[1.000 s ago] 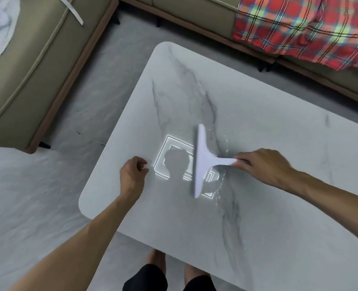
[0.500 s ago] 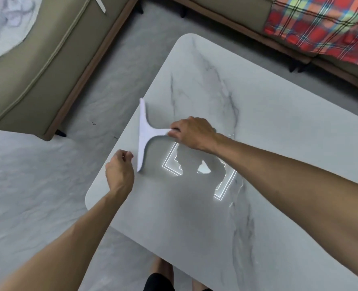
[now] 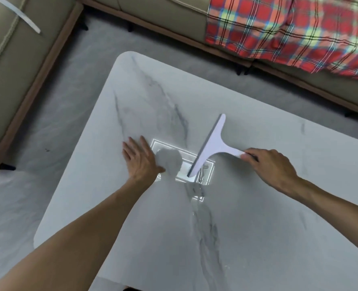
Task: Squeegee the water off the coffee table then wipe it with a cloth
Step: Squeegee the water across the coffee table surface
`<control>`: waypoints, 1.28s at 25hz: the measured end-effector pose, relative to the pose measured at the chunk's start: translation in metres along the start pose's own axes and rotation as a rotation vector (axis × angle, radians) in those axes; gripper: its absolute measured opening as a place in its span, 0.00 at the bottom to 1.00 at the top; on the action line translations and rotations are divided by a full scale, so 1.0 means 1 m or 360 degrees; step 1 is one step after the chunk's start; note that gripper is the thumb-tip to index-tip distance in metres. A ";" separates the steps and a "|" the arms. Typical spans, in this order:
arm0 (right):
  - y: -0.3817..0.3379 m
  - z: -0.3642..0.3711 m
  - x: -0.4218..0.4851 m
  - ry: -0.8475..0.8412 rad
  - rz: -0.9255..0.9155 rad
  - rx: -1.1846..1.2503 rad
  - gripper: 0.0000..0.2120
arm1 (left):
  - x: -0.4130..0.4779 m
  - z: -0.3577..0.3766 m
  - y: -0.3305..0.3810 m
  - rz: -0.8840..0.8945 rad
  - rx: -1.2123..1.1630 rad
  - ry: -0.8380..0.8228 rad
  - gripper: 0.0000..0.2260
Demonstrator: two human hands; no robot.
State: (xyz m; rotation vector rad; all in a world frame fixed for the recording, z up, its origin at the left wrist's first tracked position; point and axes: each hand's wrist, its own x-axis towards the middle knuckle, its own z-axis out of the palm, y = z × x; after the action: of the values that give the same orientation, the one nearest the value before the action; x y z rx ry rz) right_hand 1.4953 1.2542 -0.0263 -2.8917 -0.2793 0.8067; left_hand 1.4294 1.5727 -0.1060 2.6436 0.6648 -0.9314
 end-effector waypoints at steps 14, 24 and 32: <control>-0.140 -0.028 0.170 0.0133 -0.0540 0.0062 0.15 | 0.024 0.011 -0.003 -0.0006 0.0042 0.0012 0.59; 0.040 0.032 -0.060 0.0030 0.0320 0.0277 0.19 | 0.019 0.004 -0.003 0.0013 0.0120 -0.0031 0.58; 0.015 -0.031 0.025 0.0292 0.0676 0.0856 0.11 | -0.037 0.029 0.004 0.0379 0.0111 -0.0017 0.44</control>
State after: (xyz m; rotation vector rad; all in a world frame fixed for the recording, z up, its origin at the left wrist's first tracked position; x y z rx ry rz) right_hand 1.5343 1.2425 -0.0153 -2.4978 0.5090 0.5454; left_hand 1.3904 1.5459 -0.1043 2.7003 0.3106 -0.9130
